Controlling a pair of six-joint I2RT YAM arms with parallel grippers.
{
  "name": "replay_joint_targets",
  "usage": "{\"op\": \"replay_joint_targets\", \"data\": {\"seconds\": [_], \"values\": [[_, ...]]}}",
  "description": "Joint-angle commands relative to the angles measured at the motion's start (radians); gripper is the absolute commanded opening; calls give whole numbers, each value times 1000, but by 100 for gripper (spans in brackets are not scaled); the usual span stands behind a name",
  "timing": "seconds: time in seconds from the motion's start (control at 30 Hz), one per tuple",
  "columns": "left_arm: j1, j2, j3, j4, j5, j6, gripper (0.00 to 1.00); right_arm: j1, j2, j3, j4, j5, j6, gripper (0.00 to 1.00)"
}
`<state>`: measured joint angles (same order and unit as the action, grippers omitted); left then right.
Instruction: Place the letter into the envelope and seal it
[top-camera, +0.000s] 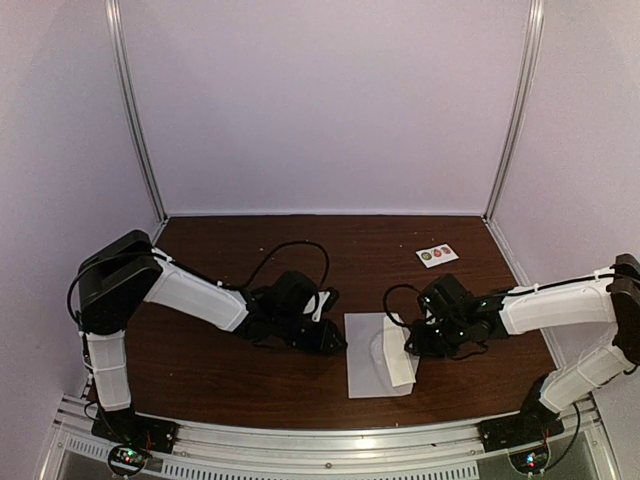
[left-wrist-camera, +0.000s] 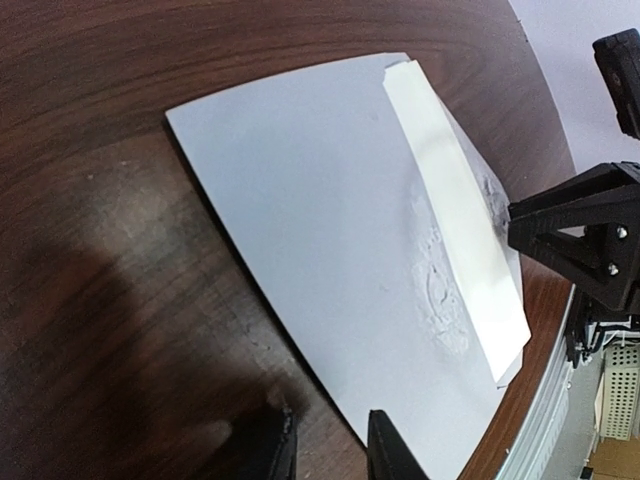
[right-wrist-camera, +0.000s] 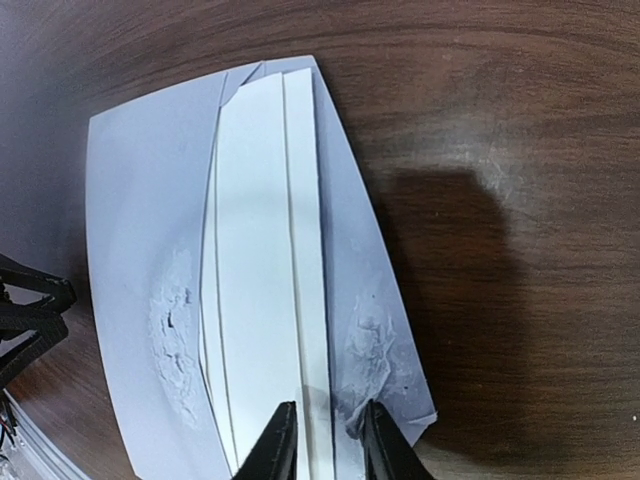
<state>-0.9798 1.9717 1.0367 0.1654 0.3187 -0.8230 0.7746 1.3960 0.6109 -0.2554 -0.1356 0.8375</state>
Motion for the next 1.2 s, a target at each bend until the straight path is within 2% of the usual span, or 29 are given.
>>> {"op": "replay_joint_targets", "data": {"seconds": [0.0,0.23,0.5,1.17], "values": [[-6,23,14,58,17,-12,25,2,-20,20,-30,22,-7,20],[-11,26,16,60,17,-16,24,2,-89,41,-31,15,-24,20],[-15,28,17,62,18,-19,24,2,-16,42,-17,26,-34,16],[-27,52,-2,111,33,-38,23,3,49,-24,70,-21,-8,14]]}}
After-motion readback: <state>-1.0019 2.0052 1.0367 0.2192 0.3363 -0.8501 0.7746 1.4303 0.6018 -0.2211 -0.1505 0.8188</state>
